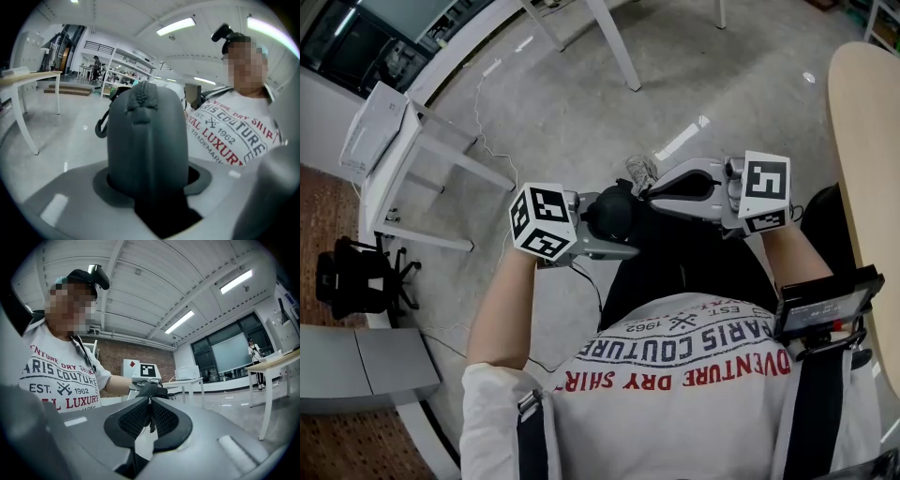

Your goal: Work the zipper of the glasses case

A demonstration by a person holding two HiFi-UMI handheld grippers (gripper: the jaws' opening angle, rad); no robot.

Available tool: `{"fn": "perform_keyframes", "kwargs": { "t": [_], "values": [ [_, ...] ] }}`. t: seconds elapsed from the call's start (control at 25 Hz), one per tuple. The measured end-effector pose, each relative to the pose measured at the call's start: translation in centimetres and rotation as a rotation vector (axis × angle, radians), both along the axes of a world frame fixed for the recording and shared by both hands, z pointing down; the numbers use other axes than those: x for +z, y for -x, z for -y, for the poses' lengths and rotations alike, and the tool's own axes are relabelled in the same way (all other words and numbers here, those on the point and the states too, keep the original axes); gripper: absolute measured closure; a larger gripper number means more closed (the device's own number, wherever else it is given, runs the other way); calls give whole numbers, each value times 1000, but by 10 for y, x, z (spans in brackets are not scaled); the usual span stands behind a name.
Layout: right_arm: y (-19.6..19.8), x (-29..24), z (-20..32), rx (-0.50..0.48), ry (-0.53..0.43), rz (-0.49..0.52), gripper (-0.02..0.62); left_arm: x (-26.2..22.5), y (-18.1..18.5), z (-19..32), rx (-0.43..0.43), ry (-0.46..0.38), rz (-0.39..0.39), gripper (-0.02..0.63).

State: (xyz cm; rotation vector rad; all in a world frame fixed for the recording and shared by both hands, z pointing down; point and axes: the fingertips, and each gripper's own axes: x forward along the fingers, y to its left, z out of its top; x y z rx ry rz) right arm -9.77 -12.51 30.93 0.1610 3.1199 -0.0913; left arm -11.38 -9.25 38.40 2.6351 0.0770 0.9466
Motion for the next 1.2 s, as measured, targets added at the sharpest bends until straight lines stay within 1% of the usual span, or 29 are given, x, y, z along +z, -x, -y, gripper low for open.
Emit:
{"fn": "perform_keyframes", "kwargs": {
  "t": [0.12, 0.28, 0.44, 0.64, 0.76, 1.2],
  "values": [
    [0, -2, 0, -2, 5, 10, 577, -4, -3, 0, -18, 15, -54, 364],
    [-1, -5, 0, -2, 8, 23, 577, -19, -9, 4, -69, 37, -166, 364],
    [-2, -6, 1, 2, 9, 28, 577, -26, -13, 8, -108, 50, -243, 364],
    [-2, -8, 3, 5, 16, 36, 578, -37, -19, 14, -200, 50, -372, 364],
    [-2, -5, 2, 5, 14, 27, 578, -43, -20, 19, -243, 78, -449, 364],
    [-2, -8, 1, -7, 20, 45, 582, -70, -21, 30, -327, 147, -659, 364]
  ]
}}
